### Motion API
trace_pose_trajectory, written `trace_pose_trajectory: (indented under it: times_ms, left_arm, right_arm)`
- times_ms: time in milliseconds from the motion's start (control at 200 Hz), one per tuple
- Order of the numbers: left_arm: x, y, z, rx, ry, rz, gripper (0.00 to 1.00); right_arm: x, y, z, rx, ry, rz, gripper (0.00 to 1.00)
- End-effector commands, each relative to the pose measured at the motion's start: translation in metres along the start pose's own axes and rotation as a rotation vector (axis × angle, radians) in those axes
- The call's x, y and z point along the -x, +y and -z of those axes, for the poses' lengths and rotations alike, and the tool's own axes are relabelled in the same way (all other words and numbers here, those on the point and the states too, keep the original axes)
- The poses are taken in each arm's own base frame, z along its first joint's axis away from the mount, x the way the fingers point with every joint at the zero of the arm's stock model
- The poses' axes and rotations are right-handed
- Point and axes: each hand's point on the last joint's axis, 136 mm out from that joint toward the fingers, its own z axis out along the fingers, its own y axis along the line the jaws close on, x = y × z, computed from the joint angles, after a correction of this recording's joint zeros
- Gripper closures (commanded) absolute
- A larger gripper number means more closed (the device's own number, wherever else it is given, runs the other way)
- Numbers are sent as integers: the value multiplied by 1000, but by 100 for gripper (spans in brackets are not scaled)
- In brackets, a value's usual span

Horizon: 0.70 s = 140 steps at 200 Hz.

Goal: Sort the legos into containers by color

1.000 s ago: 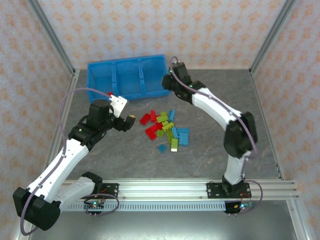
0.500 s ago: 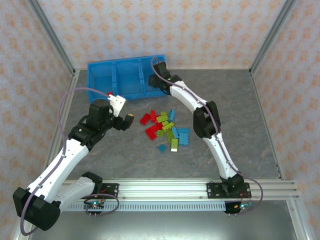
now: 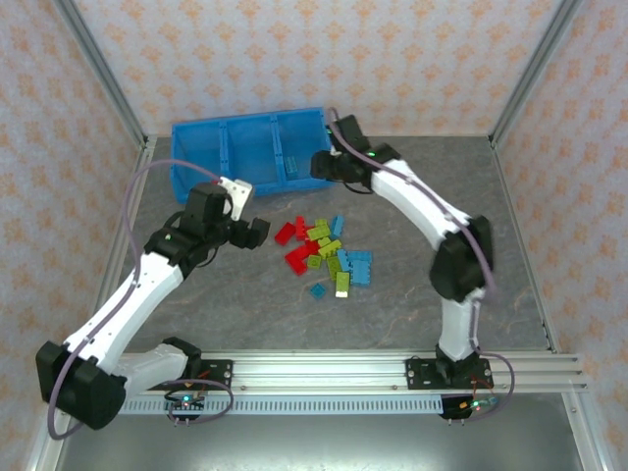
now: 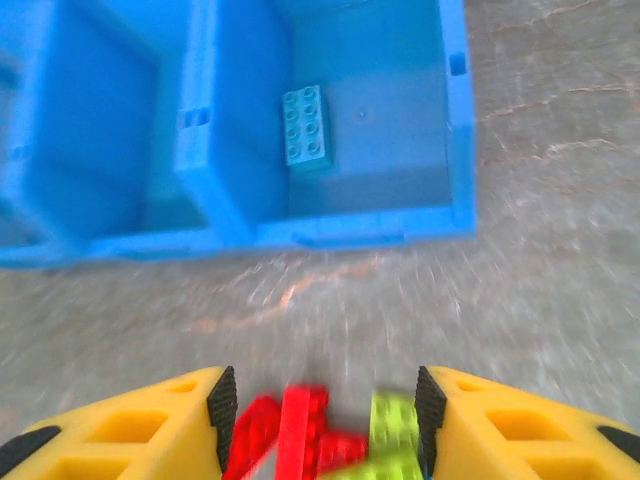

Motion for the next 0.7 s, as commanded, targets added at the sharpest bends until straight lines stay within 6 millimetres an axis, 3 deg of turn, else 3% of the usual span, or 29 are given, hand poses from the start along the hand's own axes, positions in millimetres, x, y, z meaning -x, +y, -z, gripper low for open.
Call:
trace_pose_trajectory:
  times_ms: [0, 130, 300, 420, 510, 696]
  left_arm:
    - [9, -22, 0, -61, 83, 189, 17]
    - [11, -71, -23, -160, 157, 157, 23]
    - [-9, -119, -74, -139, 324, -58, 29]
    - [-22, -124, -120, -80, 424, -140, 32]
    - [-28, -121, -149, -30, 472, -179, 32]
    - [-28, -110, -183, 62, 492, -235, 36]
  right_arm:
    - [-30, -7, 68, 43, 14, 6, 45]
    - [-78, -38, 105, 3, 38, -34, 39]
    - [-107, -73, 134, -99, 22, -56, 34]
    - [-113, -88, 139, -165, 17, -58, 31]
    - [-111, -87, 148, -150, -6, -63, 31]
    - [-116, -89, 142, -157, 14, -75, 31]
